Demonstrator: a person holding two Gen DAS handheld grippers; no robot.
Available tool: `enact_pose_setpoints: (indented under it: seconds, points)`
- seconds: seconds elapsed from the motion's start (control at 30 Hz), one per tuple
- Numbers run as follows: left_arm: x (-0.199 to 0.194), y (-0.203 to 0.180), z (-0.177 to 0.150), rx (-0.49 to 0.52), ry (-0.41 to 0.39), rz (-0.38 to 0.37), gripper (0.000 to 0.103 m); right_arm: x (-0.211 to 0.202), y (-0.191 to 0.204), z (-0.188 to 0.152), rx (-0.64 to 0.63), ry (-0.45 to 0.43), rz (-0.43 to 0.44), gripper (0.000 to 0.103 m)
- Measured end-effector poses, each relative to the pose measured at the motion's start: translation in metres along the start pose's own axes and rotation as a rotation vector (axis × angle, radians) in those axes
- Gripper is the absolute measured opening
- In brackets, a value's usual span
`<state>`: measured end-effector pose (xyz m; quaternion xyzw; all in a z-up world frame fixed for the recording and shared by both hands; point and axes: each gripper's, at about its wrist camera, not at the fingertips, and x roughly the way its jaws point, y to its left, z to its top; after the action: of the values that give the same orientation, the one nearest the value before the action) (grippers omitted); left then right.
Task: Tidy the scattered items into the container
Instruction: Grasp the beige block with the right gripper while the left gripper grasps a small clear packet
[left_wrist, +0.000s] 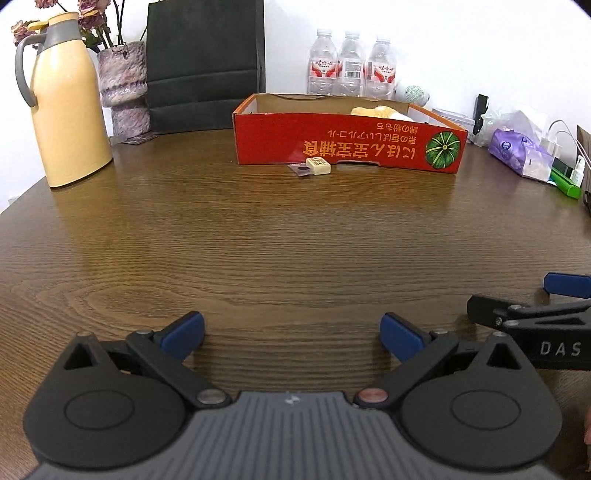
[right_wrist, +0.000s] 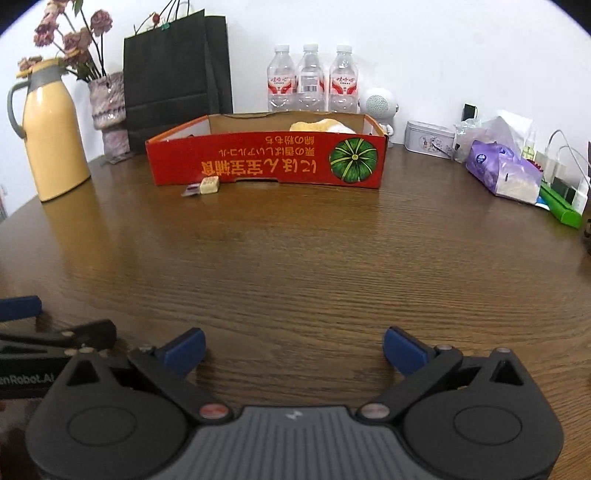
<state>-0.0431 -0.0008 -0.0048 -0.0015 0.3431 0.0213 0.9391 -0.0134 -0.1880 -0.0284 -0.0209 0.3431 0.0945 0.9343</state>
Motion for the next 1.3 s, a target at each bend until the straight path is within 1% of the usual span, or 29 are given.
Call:
enact_pose_setpoints:
  seconds: [0.37, 0.4, 0.47, 0.5, 0.53, 0.57, 0.6, 0.63, 0.67, 0.7, 0.73, 0.77, 0.83, 0.87, 0.9, 0.93, 0.97, 1.03, 1.1, 1.17, 1.3]
  points:
    - [0.0, 0.002, 0.001, -0.005, -0.004, -0.007, 0.103, 0.0, 0.0, 0.001, -0.003, 0.002, -0.001, 0.103]
    - [-0.002, 0.006, 0.002, -0.024, -0.015, -0.022, 0.103, 0.0, 0.0, 0.001, -0.006, 0.002, 0.005, 0.103]
    - [-0.004, 0.023, 0.012, -0.104, -0.032, -0.066, 0.103, 0.003, 0.0, 0.006, -0.026, 0.0, 0.039, 0.102]
    - [-0.004, 0.033, 0.02, -0.15, -0.048, -0.084, 0.103, 0.007, 0.002, 0.013, -0.038, -0.002, 0.053, 0.096]
    - [-0.003, 0.043, 0.029, -0.174, -0.066, -0.089, 0.103, 0.012, 0.004, 0.022, -0.056, -0.008, 0.066, 0.087]
    - [0.001, 0.05, 0.04, -0.167, -0.078, -0.08, 0.103, 0.019, 0.008, 0.034, -0.077, -0.019, 0.084, 0.082]
    - [0.006, 0.055, 0.051, -0.135, -0.084, -0.052, 0.103, 0.027, 0.013, 0.047, -0.094, -0.034, 0.109, 0.076]
    - [0.01, 0.058, 0.063, -0.088, -0.099, -0.009, 0.103, 0.038, 0.017, 0.06, -0.105, -0.046, 0.145, 0.074]
    - [0.013, 0.061, 0.071, -0.058, -0.133, 0.032, 0.103, 0.051, 0.023, 0.075, -0.112, -0.059, 0.193, 0.072]
    - [0.015, 0.064, 0.079, -0.048, -0.175, 0.06, 0.103, 0.064, 0.029, 0.087, -0.113, -0.065, 0.232, 0.065]
    - [0.018, 0.069, 0.087, -0.052, -0.202, 0.065, 0.103, 0.08, 0.036, 0.1, -0.109, -0.066, 0.27, 0.059]
    - [0.022, 0.074, 0.094, -0.065, -0.21, 0.056, 0.103, 0.096, 0.042, 0.111, -0.104, -0.061, 0.289, 0.056]
    - [0.033, 0.083, 0.105, -0.111, -0.21, 0.022, 0.103, 0.124, 0.053, 0.128, -0.091, -0.041, 0.288, 0.041]
    - [0.039, 0.086, 0.108, -0.131, -0.209, 0.01, 0.103, 0.138, 0.058, 0.135, -0.08, -0.027, 0.277, 0.036]
    - [0.046, 0.087, 0.11, -0.138, -0.204, 0.002, 0.103, 0.148, 0.06, 0.138, -0.063, -0.017, 0.274, 0.028]
    - [0.052, 0.086, 0.111, -0.135, -0.196, -0.002, 0.103, 0.156, 0.061, 0.141, -0.037, -0.01, 0.273, 0.026]
    - [0.057, 0.085, 0.11, -0.126, -0.188, 0.0, 0.103, 0.162, 0.06, 0.144, -0.005, -0.009, 0.28, 0.026]
    - [0.068, 0.082, 0.109, -0.103, -0.167, 0.008, 0.103, 0.167, 0.061, 0.148, 0.02, -0.014, 0.292, 0.024]
    - [0.078, 0.078, 0.109, -0.084, -0.144, 0.004, 0.103, 0.166, 0.063, 0.146, 0.003, -0.027, 0.276, 0.023]
    - [0.084, 0.075, 0.111, -0.063, -0.134, -0.003, 0.103, 0.162, 0.063, 0.142, -0.023, -0.048, 0.24, 0.023]
    - [0.102, 0.063, 0.12, -0.012, -0.108, -0.032, 0.103, 0.143, 0.043, 0.133, -0.034, -0.053, 0.181, 0.022]
